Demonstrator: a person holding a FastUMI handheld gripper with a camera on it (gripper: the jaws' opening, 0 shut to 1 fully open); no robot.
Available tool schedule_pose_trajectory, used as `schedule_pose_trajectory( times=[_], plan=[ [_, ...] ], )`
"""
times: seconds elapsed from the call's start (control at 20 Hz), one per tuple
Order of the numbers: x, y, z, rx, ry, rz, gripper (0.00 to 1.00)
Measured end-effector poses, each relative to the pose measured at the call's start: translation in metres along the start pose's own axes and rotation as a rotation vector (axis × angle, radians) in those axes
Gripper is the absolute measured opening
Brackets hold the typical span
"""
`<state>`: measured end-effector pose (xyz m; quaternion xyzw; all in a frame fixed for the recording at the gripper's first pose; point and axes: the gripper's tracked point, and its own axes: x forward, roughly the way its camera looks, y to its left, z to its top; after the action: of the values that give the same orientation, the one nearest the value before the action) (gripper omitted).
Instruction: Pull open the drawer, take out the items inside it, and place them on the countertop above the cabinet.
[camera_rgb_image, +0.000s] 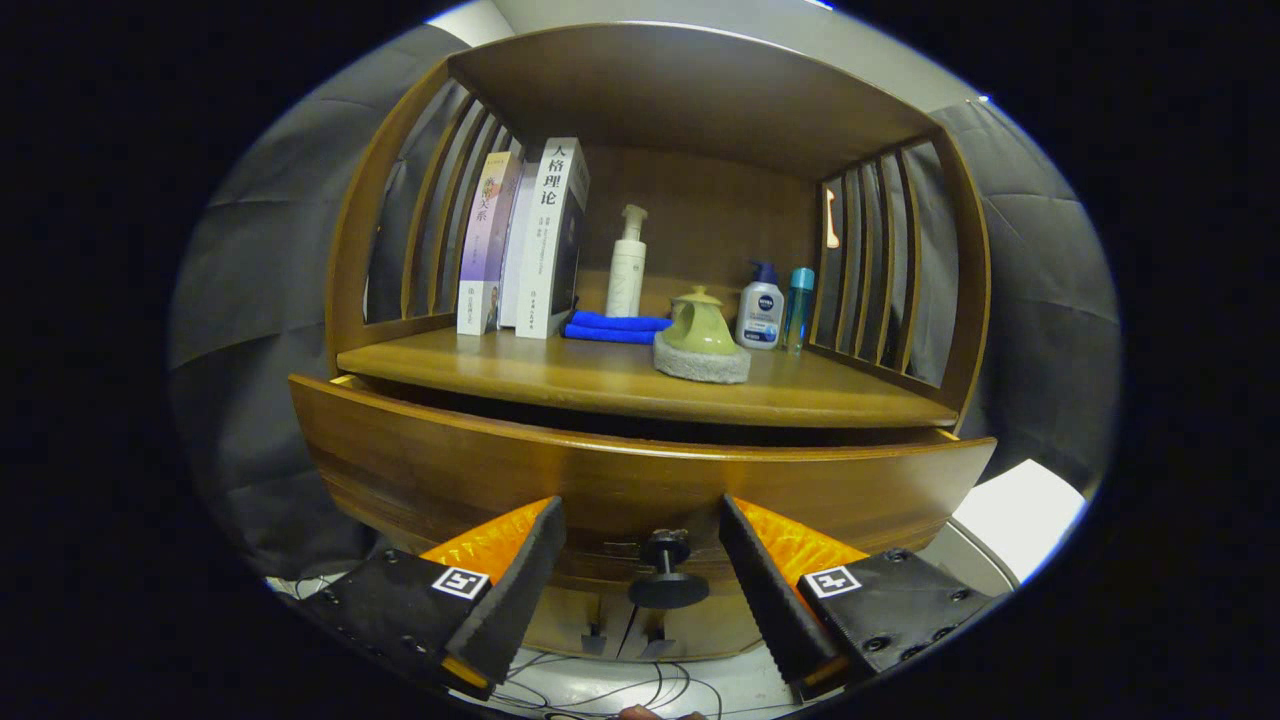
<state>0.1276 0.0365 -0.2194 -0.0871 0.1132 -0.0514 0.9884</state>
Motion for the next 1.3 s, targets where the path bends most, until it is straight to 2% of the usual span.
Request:
schedule_pose_trajectory(
  times=[0.4,0.8,1.0,1.3],
  plan=[
    [0.032,-0.001,0.007,0.007,0.006,0.003,0.98],
    [0.034,0.000,0.007,0.006,0.015,0.011,0.97],
    [0.017,-0.013,0.026,0.026,-0.024,0.005,0.97],
    [-0.050,-0.030,0.082,0.029,-0.162,0.030,0.98]
  ],
)
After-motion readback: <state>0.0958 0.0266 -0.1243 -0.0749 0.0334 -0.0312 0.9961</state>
